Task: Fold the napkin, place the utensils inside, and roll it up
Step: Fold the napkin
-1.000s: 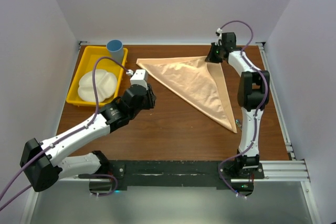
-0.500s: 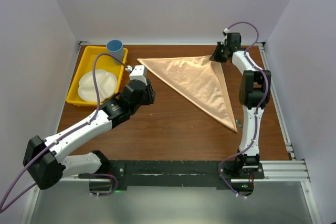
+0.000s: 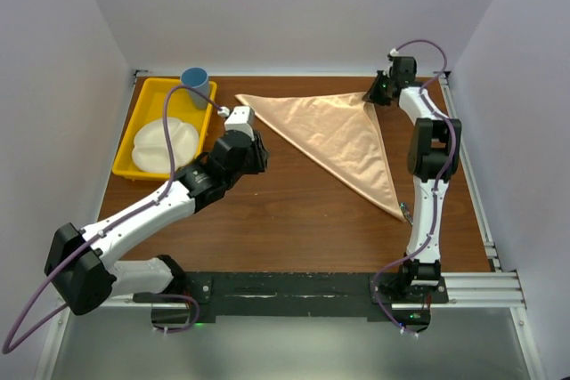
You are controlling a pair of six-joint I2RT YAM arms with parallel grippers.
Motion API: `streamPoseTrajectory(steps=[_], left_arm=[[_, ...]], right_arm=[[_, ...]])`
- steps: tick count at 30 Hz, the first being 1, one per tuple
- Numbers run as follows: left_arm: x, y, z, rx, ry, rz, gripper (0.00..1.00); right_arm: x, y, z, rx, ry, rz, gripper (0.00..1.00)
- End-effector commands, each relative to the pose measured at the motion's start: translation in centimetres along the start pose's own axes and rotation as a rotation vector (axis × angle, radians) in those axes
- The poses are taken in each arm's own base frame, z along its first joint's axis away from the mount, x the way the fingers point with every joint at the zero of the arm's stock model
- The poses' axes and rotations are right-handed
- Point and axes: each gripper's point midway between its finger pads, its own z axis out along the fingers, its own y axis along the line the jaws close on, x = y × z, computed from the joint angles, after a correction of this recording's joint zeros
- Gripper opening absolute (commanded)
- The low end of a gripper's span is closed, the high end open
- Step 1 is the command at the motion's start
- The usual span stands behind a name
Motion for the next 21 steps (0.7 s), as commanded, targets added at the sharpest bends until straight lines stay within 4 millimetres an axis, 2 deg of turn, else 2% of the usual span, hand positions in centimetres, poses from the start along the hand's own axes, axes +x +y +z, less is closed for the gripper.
streamPoseTrajectory(steps=[1,10,11,12,13,15,16,17,18,19,20,21], left_arm=[[-2.7,-1.5,0.1,0.046,-0.068,-0.001,0.35],[-2.7,-1.7,0.9,0.050,-0.058,0.004,0.35],[-2.9,-1.9,0.9,0.054,-0.062,0.001,0.35],[-3.0,-2.0,1.1,0.058,-0.063,0.000,0.35],[-2.8,-2.0,1.6,0.053,-0.057,-0.001,0.36],[-3.6,-2.6,2.3,0.065,-0.064,-0.012,0.36],[-3.2,-2.3,3.5,0.046,-0.043,-0.017,0.36],[-4.4,-2.8,4.0,0.056,-0.055,-0.038,0.36],[-4.8,-3.5,4.6,0.081,-0.051,-0.066,0.36],[-4.3,-3.2,6.2,0.068,-0.033,-0.082,0.36],[-5.0,-3.6,7.0,0.081,-0.046,-0.103,0.34],[-5.4,-4.4,7.8,0.120,-0.055,-0.129,0.32]], right_arm=[[-2.9,0.4,-0.7,-0.018,-0.074,0.018,0.00],[-2.9,-0.7,-0.5,-0.006,-0.075,0.033,0.00],[-2.7,-0.8,-0.3,-0.005,-0.069,0.031,0.03],[-2.4,-1.2,-0.2,0.007,-0.057,0.032,0.08],[-3.0,-1.1,-0.4,0.012,-0.064,0.011,0.28],[-3.0,-1.9,-1.1,0.070,-0.044,-0.009,0.42],[-3.4,-2.3,-1.7,0.102,-0.051,-0.030,0.55],[-4.7,-1.7,-3.6,0.125,-0.080,-0.045,0.61],[-4.1,-1.9,-4.6,0.167,-0.054,-0.040,0.68],[-3.5,-2.3,-5.7,0.220,-0.042,-0.040,0.72],[-2.4,-1.1,-6.4,0.234,-0.021,-0.059,0.73],[-0.7,0.0,-8.2,0.244,0.004,-0.054,0.74]])
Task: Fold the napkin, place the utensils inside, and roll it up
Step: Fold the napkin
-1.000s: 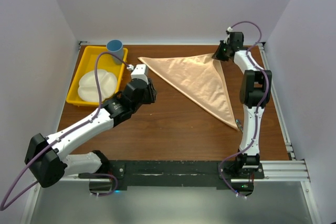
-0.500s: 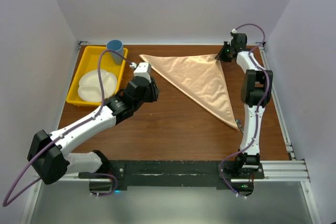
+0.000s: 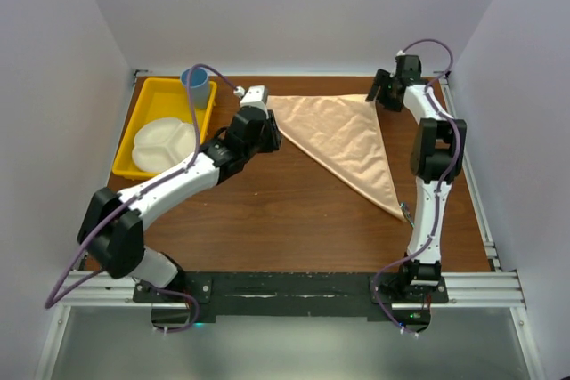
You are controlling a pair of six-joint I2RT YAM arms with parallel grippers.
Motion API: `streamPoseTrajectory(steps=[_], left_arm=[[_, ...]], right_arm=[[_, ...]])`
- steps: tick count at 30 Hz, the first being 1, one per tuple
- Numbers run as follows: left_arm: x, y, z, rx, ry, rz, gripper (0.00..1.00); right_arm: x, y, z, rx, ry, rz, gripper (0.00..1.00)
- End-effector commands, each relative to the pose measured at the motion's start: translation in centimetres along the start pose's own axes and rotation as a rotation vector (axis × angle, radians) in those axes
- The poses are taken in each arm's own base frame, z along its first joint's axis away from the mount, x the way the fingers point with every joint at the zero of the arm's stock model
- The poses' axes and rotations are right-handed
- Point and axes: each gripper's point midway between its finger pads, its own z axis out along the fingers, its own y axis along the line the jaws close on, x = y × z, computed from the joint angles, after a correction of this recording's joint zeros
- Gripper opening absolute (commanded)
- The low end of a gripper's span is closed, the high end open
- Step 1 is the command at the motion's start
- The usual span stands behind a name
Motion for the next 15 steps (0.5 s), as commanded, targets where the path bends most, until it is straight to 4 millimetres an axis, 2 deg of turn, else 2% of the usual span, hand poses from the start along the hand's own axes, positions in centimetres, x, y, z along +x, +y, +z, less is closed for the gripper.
streamPoseTrajectory(steps=[1,2,3,4,5,6,7,8,9,10,11,12,13,14,15], left_arm=[[-4.4,-2.7,4.3,0.114,-0.094,-0.124,0.29],[-4.6,-2.8,5.3,0.117,-0.095,-0.143,0.25],[-4.9,-3.0,6.3,0.131,-0.103,-0.145,0.20],[-3.9,-2.2,8.4,0.106,-0.083,-0.136,0.16],[-5.4,-2.7,9.1,0.115,-0.112,-0.140,0.14],[-5.9,-2.3,10.1,0.106,-0.121,-0.139,0.11],[-5.3,-1.4,11.9,0.084,-0.109,-0.137,0.05],[-6.7,-2.0,12.4,0.104,-0.139,-0.127,0.04],[-6.1,-1.5,14.1,0.090,-0.126,-0.121,0.02],[-7.9,-1.9,14.6,0.100,-0.158,-0.118,0.01],[-8.0,-1.7,15.2,0.094,-0.162,-0.106,0.00],[-7.3,-1.1,16.7,0.076,-0.156,-0.070,0.00],[-8.5,-1.2,17.2,0.085,-0.180,-0.056,0.00],[-8.6,-0.6,17.9,0.074,-0.185,-0.030,0.00],[-7.8,0.2,19.2,0.058,-0.178,-0.025,0.00]], right_arm=[[1.3,3.2,-8.3,0.116,-0.002,-0.060,0.74],[2.6,3.3,-9.2,0.148,0.007,-0.055,0.74],[2.3,4.5,-12.0,0.151,-0.037,-0.061,0.74],[6.3,4.3,-11.9,0.200,0.018,-0.101,0.74],[7.3,4.5,-12.9,0.207,0.022,-0.118,0.74],[8.0,4.8,-14.8,0.205,0.022,-0.126,0.73],[10.9,4.4,-15.2,0.204,0.076,-0.164,0.73],[12.0,4.3,-15.8,0.194,0.094,-0.167,0.73],[14.6,3.0,-16.1,0.205,0.150,-0.173,0.71],[14.5,3.2,-17.6,0.180,0.128,-0.174,0.70],[14.9,1.9,-18.3,0.230,0.121,-0.182,0.68],[16.4,0.7,-18.9,0.261,0.143,-0.179,0.64],[15.9,0.6,-20.1,0.256,0.104,-0.168,0.62],[16.0,0.3,-20.6,0.263,0.085,-0.156,0.59],[17.0,-0.2,-20.7,0.266,0.092,-0.130,0.54]])
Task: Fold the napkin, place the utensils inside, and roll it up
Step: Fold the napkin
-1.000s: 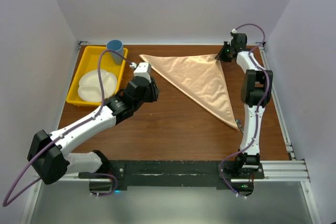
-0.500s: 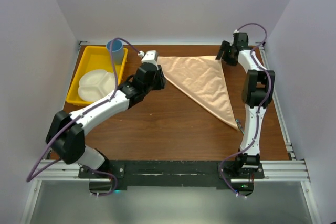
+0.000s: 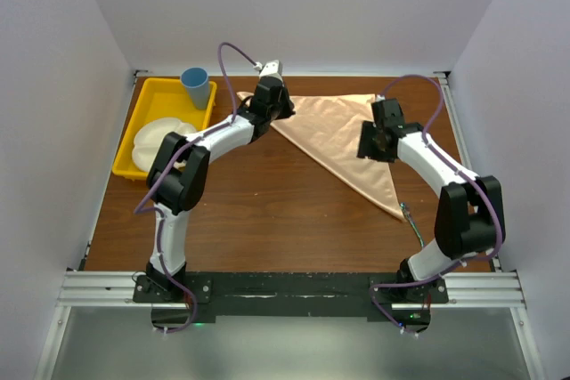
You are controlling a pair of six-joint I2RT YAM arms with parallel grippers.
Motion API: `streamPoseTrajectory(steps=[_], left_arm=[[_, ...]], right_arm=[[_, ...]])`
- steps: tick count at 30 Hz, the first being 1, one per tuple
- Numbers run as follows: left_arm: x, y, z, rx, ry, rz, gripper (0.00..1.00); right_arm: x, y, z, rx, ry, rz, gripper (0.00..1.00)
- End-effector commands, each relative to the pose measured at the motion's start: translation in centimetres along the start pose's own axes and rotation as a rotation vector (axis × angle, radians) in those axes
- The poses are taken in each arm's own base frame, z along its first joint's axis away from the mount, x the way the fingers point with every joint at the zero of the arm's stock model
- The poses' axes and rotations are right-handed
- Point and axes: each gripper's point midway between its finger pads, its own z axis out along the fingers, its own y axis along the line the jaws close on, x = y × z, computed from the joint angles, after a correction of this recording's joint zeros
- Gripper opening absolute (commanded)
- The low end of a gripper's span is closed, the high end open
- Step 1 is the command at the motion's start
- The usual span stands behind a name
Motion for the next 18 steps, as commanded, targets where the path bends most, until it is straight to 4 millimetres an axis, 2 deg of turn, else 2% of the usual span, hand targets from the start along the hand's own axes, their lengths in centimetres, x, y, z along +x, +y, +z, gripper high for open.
streamPoseTrajectory(steps=[1,2,3,4,5,6,8,9,11,12,18], left_arm=[[-5.2,0.0,2.5,0.039,-0.149,0.056,0.00],[-5.2,0.5,3.1,0.042,-0.144,0.038,0.00],[-4.6,2.1,4.4,0.031,-0.130,0.027,0.00],[-5.3,2.2,4.9,0.046,-0.137,0.020,0.00],[-5.2,2.5,5.5,0.056,-0.128,0.018,0.00],[-4.6,3.9,6.4,0.041,-0.111,0.012,0.00],[-5.1,4.0,6.9,0.073,-0.116,0.005,0.00],[-4.8,5.0,7.4,0.057,-0.109,-0.001,0.00],[-4.7,5.9,7.6,0.042,-0.100,-0.020,0.00],[-4.6,7.0,7.9,0.025,-0.096,-0.031,0.00],[-4.0,10.8,7.7,-0.080,-0.076,-0.071,0.00]], right_arm=[[1.6,-3.7,-1.0,0.098,-0.029,0.092,0.51],[1.8,-3.9,-1.2,0.098,-0.030,0.107,0.48],[2.9,-3.8,-1.0,0.091,0.005,0.119,0.41],[3.5,-3.9,-1.0,0.090,0.019,0.125,0.36],[3.9,-3.9,-1.0,0.091,0.026,0.137,0.33],[5.2,-4.2,-0.7,0.095,0.051,0.147,0.31],[5.8,-4.7,-0.9,0.100,0.051,0.174,0.27],[7.1,-4.9,-0.7,0.104,0.075,0.195,0.24],[8.3,-4.7,-0.3,0.081,0.094,0.222,0.22],[9.4,-5.0,-0.1,0.095,0.131,0.236,0.21],[11.7,-5.9,0.4,0.133,0.214,0.269,0.19]])
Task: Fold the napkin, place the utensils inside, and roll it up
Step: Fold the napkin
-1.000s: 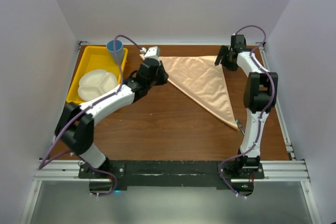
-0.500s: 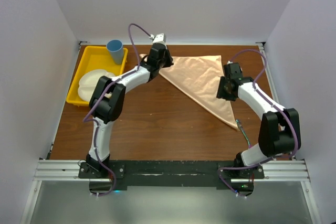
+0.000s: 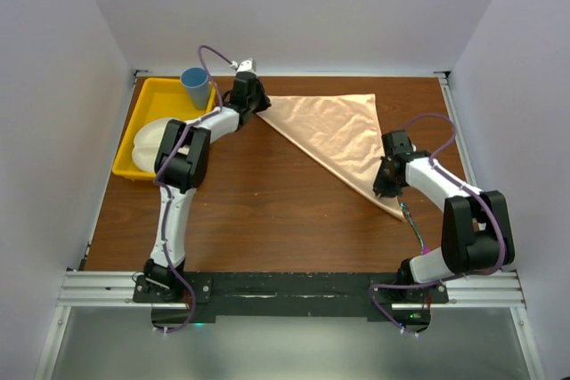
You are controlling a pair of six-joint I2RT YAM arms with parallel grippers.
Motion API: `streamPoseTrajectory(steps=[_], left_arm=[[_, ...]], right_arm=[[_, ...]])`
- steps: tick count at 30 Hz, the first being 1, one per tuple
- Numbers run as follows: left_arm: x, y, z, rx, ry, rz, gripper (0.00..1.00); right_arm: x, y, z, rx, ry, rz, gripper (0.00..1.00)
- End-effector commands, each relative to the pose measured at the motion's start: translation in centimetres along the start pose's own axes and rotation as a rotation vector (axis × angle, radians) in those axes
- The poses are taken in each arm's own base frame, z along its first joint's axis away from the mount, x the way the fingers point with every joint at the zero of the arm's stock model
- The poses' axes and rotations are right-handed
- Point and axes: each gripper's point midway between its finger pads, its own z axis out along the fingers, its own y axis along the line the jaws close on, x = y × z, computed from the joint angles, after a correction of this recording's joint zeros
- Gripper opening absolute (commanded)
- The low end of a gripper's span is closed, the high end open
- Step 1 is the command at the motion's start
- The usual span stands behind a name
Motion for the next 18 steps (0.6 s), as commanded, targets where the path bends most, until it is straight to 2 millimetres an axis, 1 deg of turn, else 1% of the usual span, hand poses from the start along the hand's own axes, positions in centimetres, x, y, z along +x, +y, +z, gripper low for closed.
streamPoseTrajectory(steps=[1,2,3,4,5,6,8,10,11,12,13,14,15,16,17,18], left_arm=[[-3.1,0.2,-0.1,-0.013,-0.078,-0.026,0.00],[-3.4,0.5,0.0,-0.025,-0.093,-0.032,0.00],[-3.0,1.0,0.6,-0.038,-0.088,-0.034,0.00],[-3.6,0.9,0.8,-0.040,-0.100,-0.037,0.00],[-3.2,1.5,1.1,-0.070,-0.077,-0.042,0.00],[-3.3,2.0,1.6,-0.084,-0.077,-0.046,0.00],[-3.0,3.0,2.0,-0.105,-0.068,-0.052,0.00],[-3.7,2.8,2.2,-0.097,-0.075,-0.052,0.00],[-3.5,2.8,2.3,-0.095,-0.056,-0.026,0.00],[-4.7,1.5,2.2,-0.072,-0.072,-0.009,0.00],[-5.0,1.1,2.0,-0.068,-0.072,0.016,0.00],[-4.7,1.0,1.6,-0.075,-0.045,0.024,0.00],[-4.8,0.9,1.4,-0.073,-0.040,0.026,0.00],[-4.6,1.4,1.1,-0.093,-0.030,0.030,0.00],[-5.0,1.5,0.7,-0.104,-0.037,0.033,0.00],[-4.4,2.3,0.6,-0.126,-0.026,0.036,0.00]], right_arm=[[1.1,-0.5,0.5,0.008,0.034,0.059,0.19],[1.7,-0.6,0.5,0.008,0.055,0.062,0.19],[2.5,-0.8,0.7,0.011,0.078,0.073,0.19],[3.0,-1.0,0.8,0.006,0.093,0.085,0.19],[3.6,-1.2,0.8,0.010,0.114,0.091,0.19],[4.3,-1.5,0.9,0.019,0.135,0.097,0.19],[5.5,-1.8,0.8,0.025,0.184,0.097,0.19],[5.8,-1.4,0.2,-0.003,0.205,0.097,0.19],[6.0,-1.5,-0.3,0.001,0.214,0.092,0.20],[4.6,-1.5,-0.9,0.012,0.175,0.082,0.20],[3.8,-1.6,-1.5,0.023,0.155,0.075,0.20],[2.7,-1.6,-2.8,0.031,0.130,0.071,0.22],[2.0,-2.3,-3.2,0.064,0.107,0.073,0.23],[1.6,-2.6,-3.6,0.075,0.103,0.076,0.23],[1.2,-2.9,-3.9,0.084,0.102,0.077,0.25],[1.0,-3.8,-3.7,0.100,0.106,0.098,0.26]])
